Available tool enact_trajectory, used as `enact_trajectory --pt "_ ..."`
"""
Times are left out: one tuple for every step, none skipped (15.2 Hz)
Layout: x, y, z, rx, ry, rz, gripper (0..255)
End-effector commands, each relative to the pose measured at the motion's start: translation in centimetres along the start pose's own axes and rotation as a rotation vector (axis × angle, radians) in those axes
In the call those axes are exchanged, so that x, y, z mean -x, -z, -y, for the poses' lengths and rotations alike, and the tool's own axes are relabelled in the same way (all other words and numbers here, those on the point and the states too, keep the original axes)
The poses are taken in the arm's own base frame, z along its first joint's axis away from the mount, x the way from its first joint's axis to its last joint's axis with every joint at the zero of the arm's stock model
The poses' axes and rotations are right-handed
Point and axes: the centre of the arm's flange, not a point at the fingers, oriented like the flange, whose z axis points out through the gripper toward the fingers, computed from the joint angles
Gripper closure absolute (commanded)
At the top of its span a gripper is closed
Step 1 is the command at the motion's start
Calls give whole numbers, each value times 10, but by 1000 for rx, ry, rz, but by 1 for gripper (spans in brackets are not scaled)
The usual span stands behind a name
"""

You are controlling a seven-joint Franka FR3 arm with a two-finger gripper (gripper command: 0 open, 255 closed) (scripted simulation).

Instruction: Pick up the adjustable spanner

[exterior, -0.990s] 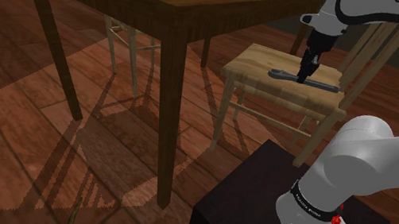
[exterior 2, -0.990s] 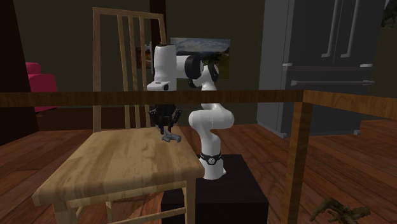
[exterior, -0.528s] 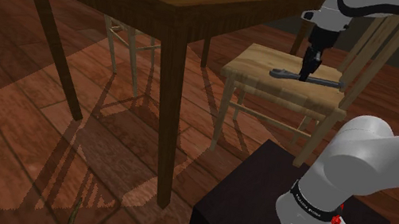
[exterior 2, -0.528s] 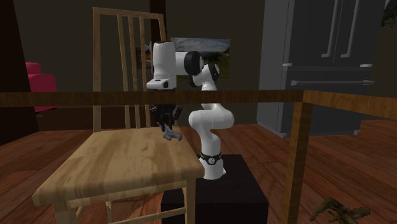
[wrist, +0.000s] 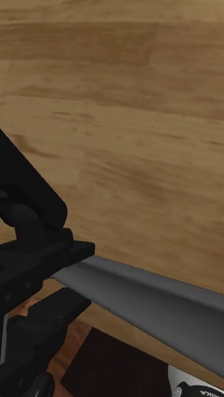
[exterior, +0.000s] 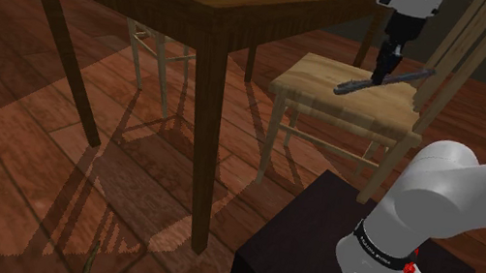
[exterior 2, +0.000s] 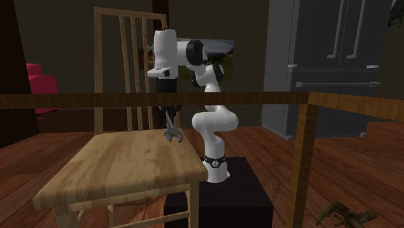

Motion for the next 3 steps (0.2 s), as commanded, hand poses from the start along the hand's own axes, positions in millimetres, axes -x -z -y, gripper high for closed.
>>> enact_trajectory --pt "3 14 -3 4 -8 -9 255" --pt "3 15 -3 4 -8 -9 255" --pt "3 15 -3 4 -8 -9 255"
